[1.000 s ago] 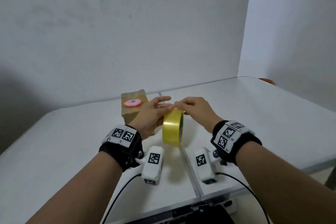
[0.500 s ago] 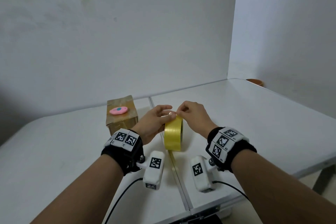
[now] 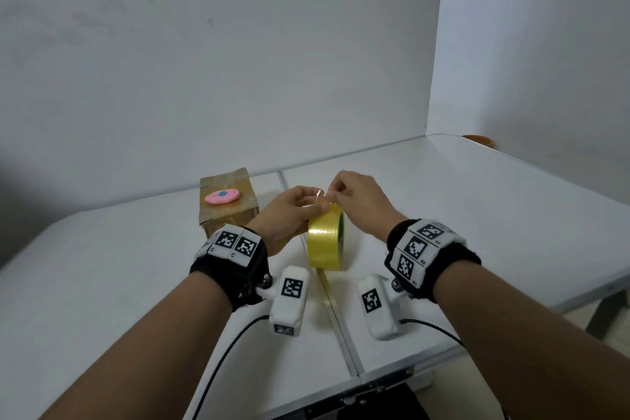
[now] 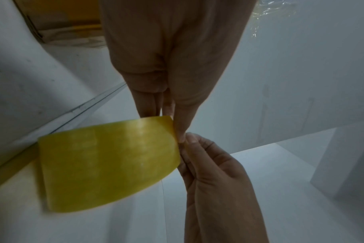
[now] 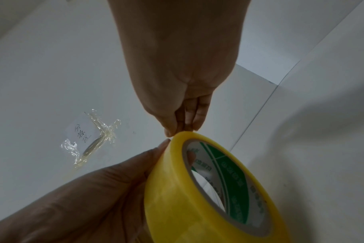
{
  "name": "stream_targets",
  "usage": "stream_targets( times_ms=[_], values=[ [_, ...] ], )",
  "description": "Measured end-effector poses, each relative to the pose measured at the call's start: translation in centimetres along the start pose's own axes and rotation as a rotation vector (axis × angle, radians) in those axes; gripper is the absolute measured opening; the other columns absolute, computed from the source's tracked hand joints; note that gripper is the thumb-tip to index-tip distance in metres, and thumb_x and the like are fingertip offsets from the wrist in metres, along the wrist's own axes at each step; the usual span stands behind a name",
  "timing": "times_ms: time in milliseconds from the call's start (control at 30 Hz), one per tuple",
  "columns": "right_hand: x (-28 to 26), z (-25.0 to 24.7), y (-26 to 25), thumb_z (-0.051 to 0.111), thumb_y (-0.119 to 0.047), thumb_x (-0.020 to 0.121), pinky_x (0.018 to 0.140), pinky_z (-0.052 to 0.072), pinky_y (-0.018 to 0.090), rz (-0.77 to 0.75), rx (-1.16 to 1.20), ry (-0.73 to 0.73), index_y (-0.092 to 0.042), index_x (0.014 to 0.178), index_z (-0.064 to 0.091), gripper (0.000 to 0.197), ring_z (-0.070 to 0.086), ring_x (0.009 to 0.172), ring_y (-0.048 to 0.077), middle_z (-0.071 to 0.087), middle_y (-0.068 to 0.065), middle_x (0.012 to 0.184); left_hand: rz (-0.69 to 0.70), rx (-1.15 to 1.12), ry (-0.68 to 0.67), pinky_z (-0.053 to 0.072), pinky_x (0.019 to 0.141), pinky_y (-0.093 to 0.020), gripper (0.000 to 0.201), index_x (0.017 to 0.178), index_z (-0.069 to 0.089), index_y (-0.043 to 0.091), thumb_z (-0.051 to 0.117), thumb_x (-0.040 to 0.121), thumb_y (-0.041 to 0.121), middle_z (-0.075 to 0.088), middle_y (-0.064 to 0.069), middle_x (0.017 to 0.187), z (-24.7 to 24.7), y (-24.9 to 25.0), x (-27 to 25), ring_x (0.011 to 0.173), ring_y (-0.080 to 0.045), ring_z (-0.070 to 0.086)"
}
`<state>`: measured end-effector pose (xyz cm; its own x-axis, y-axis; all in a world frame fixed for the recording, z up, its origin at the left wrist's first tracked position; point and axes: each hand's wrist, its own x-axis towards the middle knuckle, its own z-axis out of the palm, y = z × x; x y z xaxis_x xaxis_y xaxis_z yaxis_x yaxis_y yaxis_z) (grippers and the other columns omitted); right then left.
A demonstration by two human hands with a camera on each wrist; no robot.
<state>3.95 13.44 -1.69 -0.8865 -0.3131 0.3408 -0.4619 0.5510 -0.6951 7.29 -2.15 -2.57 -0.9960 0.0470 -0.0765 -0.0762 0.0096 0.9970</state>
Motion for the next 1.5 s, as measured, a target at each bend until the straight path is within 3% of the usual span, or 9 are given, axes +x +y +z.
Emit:
stream_targets(
  times_ms=[133,533,767,900,1067,1167,1233,1367,1500],
  values=[
    [-0.2,-0.1,-0.1,0.052,-0.017,0.092,0.073,0.044,0.028,-0.004,-0.006,0.029,-0.011,0.094,0.063,0.013,0.061,0.091,0.02,0.064,0.0,0.099,0.008,0.048,0.002,0.055,0.09,-0.035,0.039,0.124,0.054,0.002,0.066,0.087,0.008,0.063,-0.019,0.126,0.4,0.4,-0.2,0.103,-0.023,0.066],
    [-0.8,-0.8,-1.3,0.053,-0.015,0.094,0.08,0.049,0.032,-0.067,0.067,-0.057,-0.006,0.1,0.064,0.016,0.061,0.092,0.021,0.065,0.006,0.099,0.028,0.039,0.016,0.057,0.087,-0.032,0.038,0.122,0.056,0.005,0.068,0.086,0.009,0.067,-0.014,0.119,0.0,0.0,-0.6,0.1,-0.02,0.068],
    [-0.8,-0.4,-0.9,0.057,-0.019,0.091,0.076,0.046,0.021,0.009,0.184,-0.061,-0.011,0.099,0.063,0.013,0.063,0.097,0.016,0.068,0.002,0.103,0.05,0.021,0.037,0.056,0.078,-0.028,0.012,0.097,0.06,0.006,0.067,0.087,0.009,0.067,-0.008,0.093,0.2,-0.2,-0.5,0.082,-0.018,0.066],
    [-1.4,-0.8,-0.5,0.066,-0.02,0.086,0.087,0.049,0.028,0.011,0.219,-0.11,-0.016,0.102,0.059,0.018,0.062,0.098,0.017,0.068,0.004,0.102,0.042,0.026,0.021,0.055,0.082,-0.03,0.013,0.098,0.061,0.007,0.067,0.087,0.012,0.067,-0.01,0.096,0.1,-0.2,-0.6,0.085,-0.019,0.065],
    [-1.9,-0.7,-0.1,0.061,-0.013,0.088,0.07,0.046,0.02,0.023,0.266,-0.025,-0.016,0.107,0.065,0.02,0.064,0.084,0.02,0.072,0.02,0.091,0.04,0.109,0.046,0.055,0.076,-0.025,0.017,0.1,0.062,0.01,0.069,0.086,0.015,0.068,-0.007,0.102,0.2,0.2,-1.0,0.082,-0.015,0.066],
    [-2.0,-0.5,0.2,0.062,-0.013,0.088,0.083,0.048,0.022,0.027,0.328,-0.014,-0.025,0.123,0.062,0.036,0.065,0.09,0.017,0.073,0.015,0.092,0.09,0.249,0.107,0.048,0.083,-0.025,0.028,0.107,0.065,0.016,0.074,0.081,0.023,0.07,-0.004,0.104,-0.3,0.3,-0.9,0.088,-0.014,0.064],
    [-2.0,-0.4,0.2,0.063,-0.013,0.088,0.08,0.045,0.019,0.051,0.35,-0.017,-0.024,0.13,0.055,0.044,0.062,0.087,0.01,0.072,0.007,0.089,0.139,0.261,0.1,0.045,0.084,-0.024,0.035,0.113,0.062,0.021,0.074,0.081,0.021,0.068,-0.001,0.106,-0.3,0.3,-0.9,0.09,-0.011,0.064],
    [-1.7,-0.2,0.8,0.065,-0.016,0.088,0.07,0.04,0.017,0.124,0.403,0.004,-0.017,0.119,0.049,0.035,0.06,0.087,0.012,0.071,0.003,0.088,0.169,0.245,0.128,0.042,0.075,-0.019,0.028,0.113,0.063,0.014,0.068,0.086,0.018,0.071,-0.002,0.095,-0.1,0.6,-1.1,0.08,0.0,0.063],
    [-1.6,0.1,1.0,0.065,-0.017,0.088,0.062,0.037,0.017,0.154,0.422,0.02,-0.017,0.101,0.046,0.023,0.056,0.078,0.009,0.072,0.015,0.101,0.187,0.224,0.204,0.044,0.075,-0.022,0.021,0.107,0.063,0.008,0.065,0.087,0.015,0.072,-0.018,0.102,-0.1,0.5,-1.2,0.087,-0.015,0.059]
  ],
)
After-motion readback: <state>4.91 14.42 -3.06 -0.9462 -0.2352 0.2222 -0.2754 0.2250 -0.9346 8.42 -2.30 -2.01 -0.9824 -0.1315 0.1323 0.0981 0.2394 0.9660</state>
